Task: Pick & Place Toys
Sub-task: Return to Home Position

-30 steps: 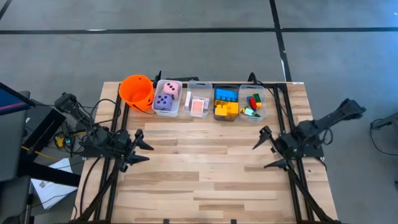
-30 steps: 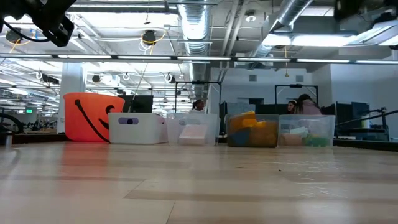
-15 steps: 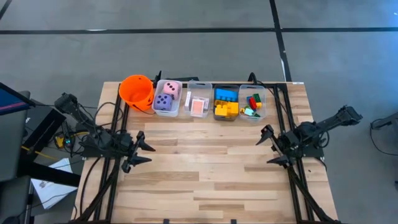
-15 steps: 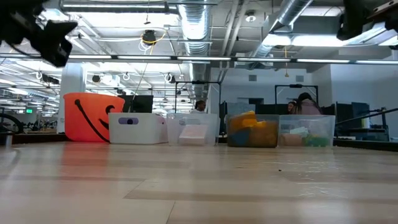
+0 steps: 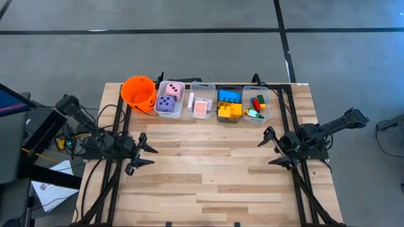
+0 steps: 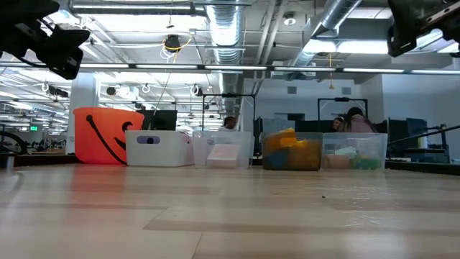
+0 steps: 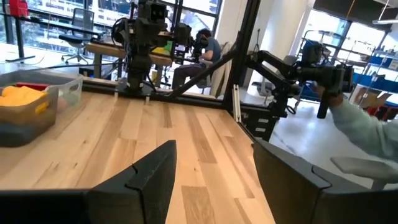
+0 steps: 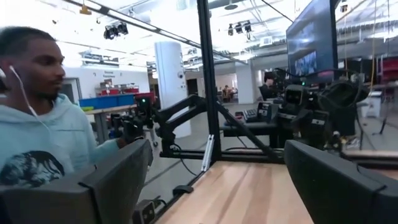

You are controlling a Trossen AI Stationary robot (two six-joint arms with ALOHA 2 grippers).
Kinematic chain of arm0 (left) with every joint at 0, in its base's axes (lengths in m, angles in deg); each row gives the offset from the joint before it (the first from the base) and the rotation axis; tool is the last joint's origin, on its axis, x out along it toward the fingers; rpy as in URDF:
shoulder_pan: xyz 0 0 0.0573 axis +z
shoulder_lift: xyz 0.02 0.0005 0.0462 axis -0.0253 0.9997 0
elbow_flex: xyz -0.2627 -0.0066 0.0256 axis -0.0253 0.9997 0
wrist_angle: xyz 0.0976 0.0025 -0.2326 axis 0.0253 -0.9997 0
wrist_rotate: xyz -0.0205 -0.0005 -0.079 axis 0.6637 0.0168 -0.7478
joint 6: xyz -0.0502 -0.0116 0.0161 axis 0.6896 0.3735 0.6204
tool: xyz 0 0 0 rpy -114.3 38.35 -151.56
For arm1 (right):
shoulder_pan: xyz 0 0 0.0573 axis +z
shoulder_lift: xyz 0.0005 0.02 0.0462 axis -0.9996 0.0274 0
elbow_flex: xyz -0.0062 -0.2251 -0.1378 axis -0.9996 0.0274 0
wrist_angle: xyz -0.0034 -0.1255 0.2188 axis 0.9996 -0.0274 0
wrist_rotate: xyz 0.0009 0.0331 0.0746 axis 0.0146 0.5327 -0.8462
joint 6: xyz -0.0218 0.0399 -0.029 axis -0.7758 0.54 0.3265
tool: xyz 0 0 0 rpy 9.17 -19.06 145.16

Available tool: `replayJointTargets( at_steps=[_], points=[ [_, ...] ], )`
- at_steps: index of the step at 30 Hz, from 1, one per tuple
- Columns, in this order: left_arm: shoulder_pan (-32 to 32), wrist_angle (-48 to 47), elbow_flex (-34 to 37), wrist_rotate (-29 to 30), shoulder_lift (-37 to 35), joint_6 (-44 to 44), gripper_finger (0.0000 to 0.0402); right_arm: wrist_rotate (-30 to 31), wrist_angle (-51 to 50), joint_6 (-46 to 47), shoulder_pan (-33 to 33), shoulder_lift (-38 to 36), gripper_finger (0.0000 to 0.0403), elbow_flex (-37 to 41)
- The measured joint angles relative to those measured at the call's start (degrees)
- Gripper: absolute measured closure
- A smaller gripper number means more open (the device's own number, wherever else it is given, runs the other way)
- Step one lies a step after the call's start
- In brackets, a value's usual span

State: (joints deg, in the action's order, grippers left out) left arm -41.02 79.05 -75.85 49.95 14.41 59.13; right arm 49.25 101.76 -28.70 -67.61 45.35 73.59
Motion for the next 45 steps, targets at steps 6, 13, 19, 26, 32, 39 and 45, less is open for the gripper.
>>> replayJointTargets(
  at_steps=[6, 13, 19, 26, 32, 39, 45],
  points=[
    [0.0, -0.06, 0.02, -0.01, 0.02, 0.0, 0.0192, 0.0, -0.61, 3.59, 0.0, 0.0, 0.004, 0.0],
    [0.0, -0.06, 0.02, 0.0, 0.01, 0.0, 0.0192, 0.0, -0.83, 3.62, -0.2, 0.0, 0.004, 0.04],
    [0.44, 0.27, 0.04, -0.02, -0.87, 0.0, 0.0192, 0.04, -7.65, 3.64, -0.8, -0.13, 0.004, 0.57],
    [4.08, 0.24, 0.04, -0.02, -9.49, 0.0, 0.0192, 0.47, -26.78, 3.8, -0.62, -7.78, 0.004, 0.55],
    [7.79, 1.3, 0.07, 0.02, -17.83, 0.02, 0.0192, 3.17, -26.49, 3.66, -0.66, -13.75, 0.004, 0.5],
    [11.02, 1.42, 0.07, -0.01, -19.91, 0.02, 0.0192, 3.15, -27.1, 3.66, -2.23, -13.73, 0.004, 0.61],
    [15.76, 0.01, 0.07, 0.0, -19.91, 0.02, 0.0192, 3.1, -27.1, 3.66, -4.74, -13.73, 0.004, 0.63]
  ],
)
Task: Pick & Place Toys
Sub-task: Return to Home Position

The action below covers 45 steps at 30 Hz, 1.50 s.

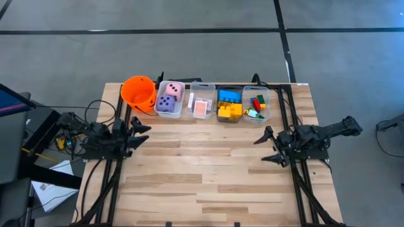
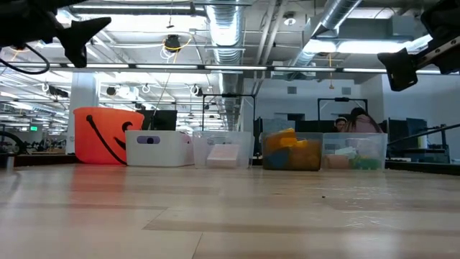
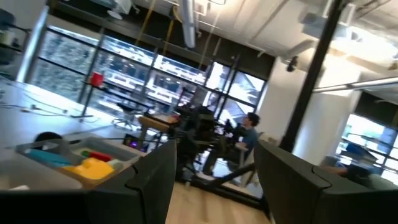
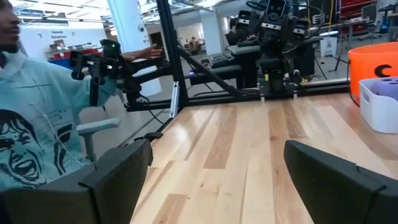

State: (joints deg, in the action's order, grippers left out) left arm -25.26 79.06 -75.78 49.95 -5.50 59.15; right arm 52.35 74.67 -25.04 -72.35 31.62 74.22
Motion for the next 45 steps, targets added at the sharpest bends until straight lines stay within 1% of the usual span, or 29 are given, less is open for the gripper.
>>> replayJointTargets(
  at_steps=[6, 14, 17, 20, 21, 23, 30, 45],
  points=[
    [3.06, -0.73, 0.0, 0.0, 0.2, 0.0, 0.0192, -0.11, 0.0, -0.02, -0.5, -0.02, 0.004, 0.02],
    [3.32, -1.45, 0.0, 0.0, 4.26, 0.0, 0.0192, -0.11, 0.0, 0.0, -0.46, -0.02, 0.004, 0.04],
    [3.32, -6.51, 0.0, -0.02, 5.33, 0.0, 0.0192, -0.11, 0.0, 0.0, -0.5, -0.02, 0.004, 0.04],
    [3.42, -16.6, 0.0, 0.07, 5.31, -0.13, 0.0192, -0.11, 0.0, 0.0, -0.6, -0.02, 0.004, 0.04],
    [3.74, -16.99, 0.0, -0.25, 5.58, -0.03, 0.0192, -0.11, 0.0, 0.0, -0.85, -0.02, 0.004, 0.07],
    [4.33, -16.43, 0.0, -0.42, 6.76, -0.09, 0.0192, -0.11, 0.02, 0.0, -1.75, -0.02, 0.004, 0.07],
    [5.13, -16.33, 0.0, -0.35, 6.8, -0.09, 0.0192, -0.11, 0.02, -0.02, -4.35, -0.02, 0.004, 0.09],
    [5.13, -16.09, 0.0, -0.15, 6.8, -0.03, 0.0192, -0.11, 0.02, -0.02, -1.84, -0.02, 0.004, 0.11]
  ],
)
